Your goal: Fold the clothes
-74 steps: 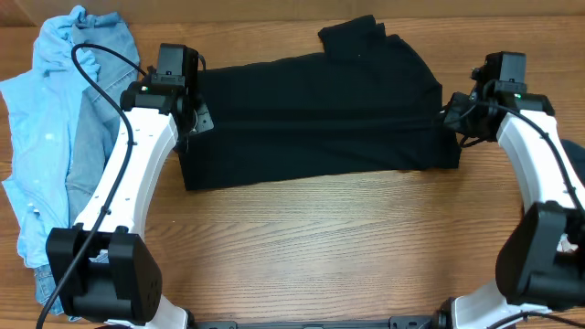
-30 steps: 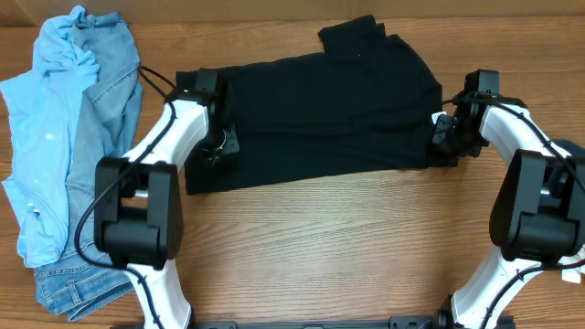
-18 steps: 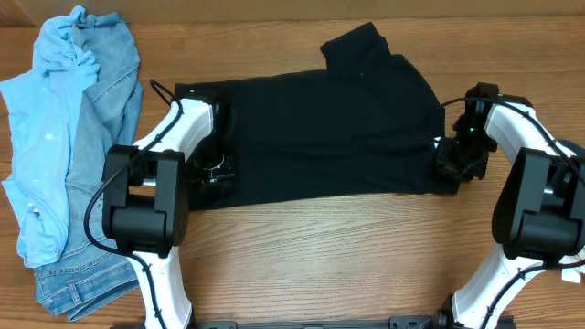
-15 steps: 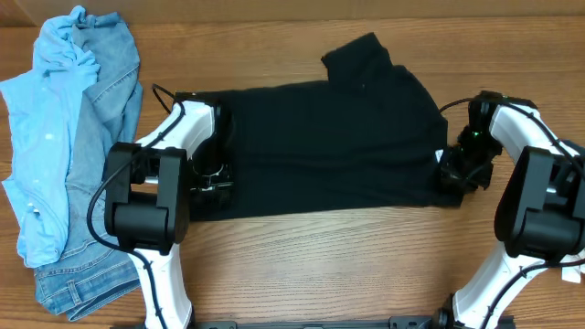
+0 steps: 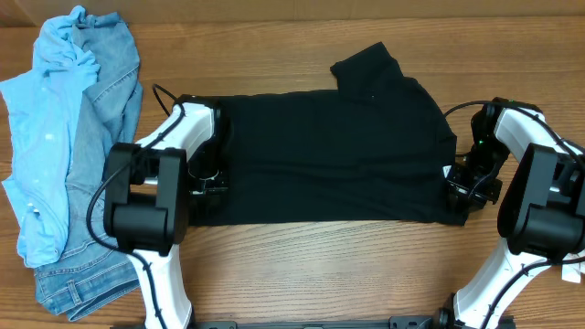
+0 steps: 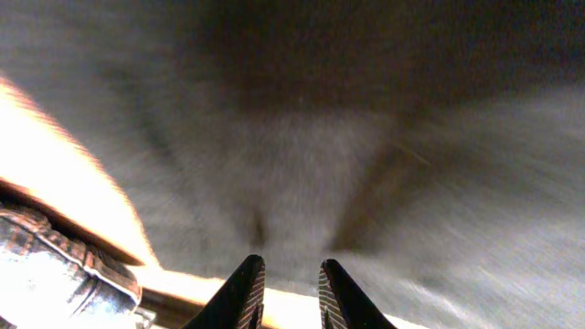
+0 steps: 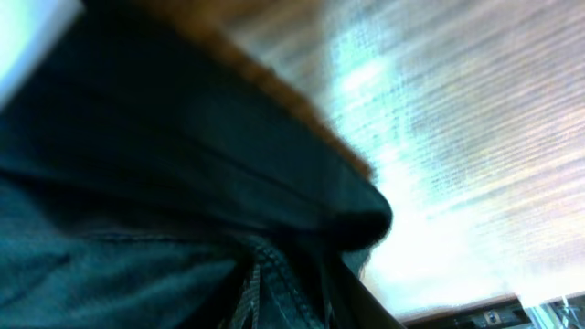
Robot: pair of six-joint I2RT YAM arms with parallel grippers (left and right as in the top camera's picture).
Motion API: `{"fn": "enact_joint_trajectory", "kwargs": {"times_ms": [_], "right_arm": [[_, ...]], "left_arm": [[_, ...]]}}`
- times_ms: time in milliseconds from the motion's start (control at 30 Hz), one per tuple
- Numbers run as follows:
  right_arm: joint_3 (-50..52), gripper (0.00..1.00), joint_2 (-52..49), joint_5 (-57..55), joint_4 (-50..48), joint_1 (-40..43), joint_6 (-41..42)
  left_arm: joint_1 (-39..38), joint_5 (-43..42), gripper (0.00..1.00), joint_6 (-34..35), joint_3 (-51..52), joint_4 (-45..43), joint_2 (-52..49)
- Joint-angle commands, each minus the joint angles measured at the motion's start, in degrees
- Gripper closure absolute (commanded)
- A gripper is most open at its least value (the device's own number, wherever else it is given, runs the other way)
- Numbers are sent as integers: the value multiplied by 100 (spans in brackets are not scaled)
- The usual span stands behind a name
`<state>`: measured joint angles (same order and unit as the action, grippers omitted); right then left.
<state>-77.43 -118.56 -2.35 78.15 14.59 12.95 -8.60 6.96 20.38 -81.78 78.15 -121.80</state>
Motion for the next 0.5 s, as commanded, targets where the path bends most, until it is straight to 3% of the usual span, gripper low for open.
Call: {"fn": "enact_joint_trajectory", "kwargs": {"times_ms": [0, 167, 200, 233, 267, 300, 467], "right_arm": [[-7, 74, 479, 76, -345, 17, 57], [-365, 71, 2092, 98, -868, 17, 57], [-400, 67, 2367, 98, -944, 17, 57], [-424, 60, 2684, 122, -1049, 17, 57], [-428, 38, 3042, 201, -1158, 17, 50], [-428, 28, 3357, 380, -1209, 17, -11], [-428, 27, 3875, 896, -1003, 17, -402]], "left_arm": [[-7, 133, 75, -111, -4, -190, 1270], [-7, 133, 65, -111, -4, -774, 2785], [-4, 133, 37, -111, -4, -960, 3088], [2, 138, 24, -116, -4, -1093, 3248], [37, 131, 16, -186, -4, -1307, 3410], [107, 66, 13, -282, -4, -1530, 3471], [1095, -925, 20, -918, -164, -2527, 2916]]}}
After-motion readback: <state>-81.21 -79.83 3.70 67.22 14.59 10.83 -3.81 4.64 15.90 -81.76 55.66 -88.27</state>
